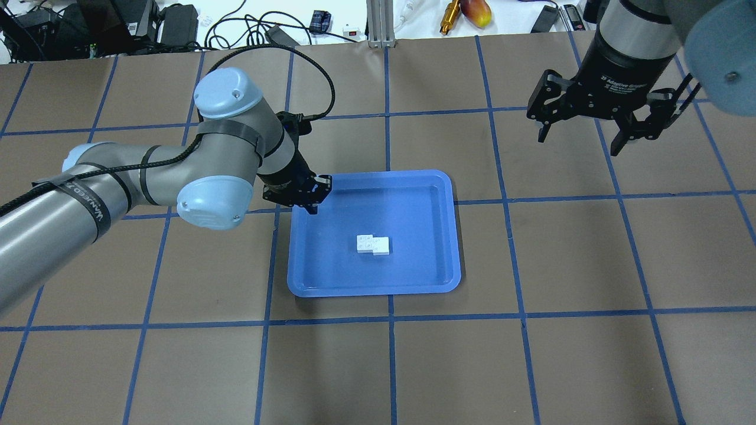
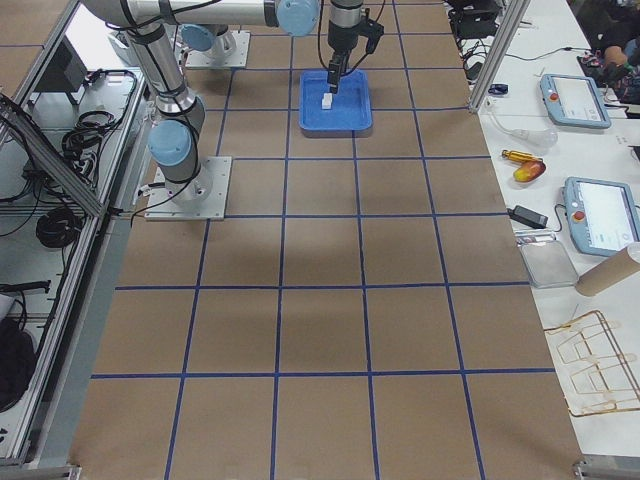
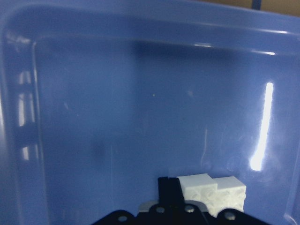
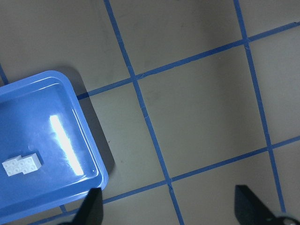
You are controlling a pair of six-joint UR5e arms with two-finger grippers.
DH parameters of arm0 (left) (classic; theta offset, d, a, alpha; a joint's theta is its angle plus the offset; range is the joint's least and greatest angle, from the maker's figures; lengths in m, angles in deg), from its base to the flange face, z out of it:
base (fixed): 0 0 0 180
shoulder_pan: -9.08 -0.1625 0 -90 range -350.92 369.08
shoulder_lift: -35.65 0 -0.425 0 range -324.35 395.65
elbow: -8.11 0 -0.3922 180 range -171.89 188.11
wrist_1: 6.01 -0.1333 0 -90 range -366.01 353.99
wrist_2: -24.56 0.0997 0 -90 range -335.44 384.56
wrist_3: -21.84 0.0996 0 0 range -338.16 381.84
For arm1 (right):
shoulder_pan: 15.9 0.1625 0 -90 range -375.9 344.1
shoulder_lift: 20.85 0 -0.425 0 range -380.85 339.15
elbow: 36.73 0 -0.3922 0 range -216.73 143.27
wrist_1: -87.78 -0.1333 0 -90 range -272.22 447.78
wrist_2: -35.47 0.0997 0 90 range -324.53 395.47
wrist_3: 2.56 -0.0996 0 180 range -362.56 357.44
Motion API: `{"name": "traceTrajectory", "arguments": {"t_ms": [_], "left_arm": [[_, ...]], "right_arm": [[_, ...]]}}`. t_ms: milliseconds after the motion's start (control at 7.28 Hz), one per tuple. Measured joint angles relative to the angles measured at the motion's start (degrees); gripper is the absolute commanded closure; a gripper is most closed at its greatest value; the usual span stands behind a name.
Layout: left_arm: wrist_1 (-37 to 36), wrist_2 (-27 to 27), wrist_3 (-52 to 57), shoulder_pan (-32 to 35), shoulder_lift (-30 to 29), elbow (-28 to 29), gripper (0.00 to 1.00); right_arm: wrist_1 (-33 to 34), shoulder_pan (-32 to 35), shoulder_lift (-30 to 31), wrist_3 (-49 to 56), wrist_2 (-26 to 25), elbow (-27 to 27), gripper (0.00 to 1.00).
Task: Assemble white blocks and place on blue tray
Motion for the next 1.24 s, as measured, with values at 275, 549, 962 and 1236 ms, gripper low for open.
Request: {"name": "traceTrajectory", "arguments": {"t_ms": [275, 549, 962, 1236], "left_arm": [[10.4, 5.17, 3.38, -0.05, 3.27, 5.38, 0.66], [15.75, 8.8, 5.96, -0.17, 7.95, 6.93, 0.0], [16.49, 10.13, 7.23, -2.17, 15.6, 7.81, 0.0], [18.0, 9.88, 7.67, -5.26, 16.82, 11.15, 0.0]], "right_arm": [[-0.02, 0.27, 0.05, 3.35, -0.06, 0.03, 0.0], [-0.08, 0.33, 0.11, 6.47, 0.29, 0.04, 0.0], [-0.07, 0.37, 0.15, 7.4, 0.69, 0.16, 0.0], [-0.06, 0.38, 0.23, 7.39, 0.88, 0.25, 0.0]]}}
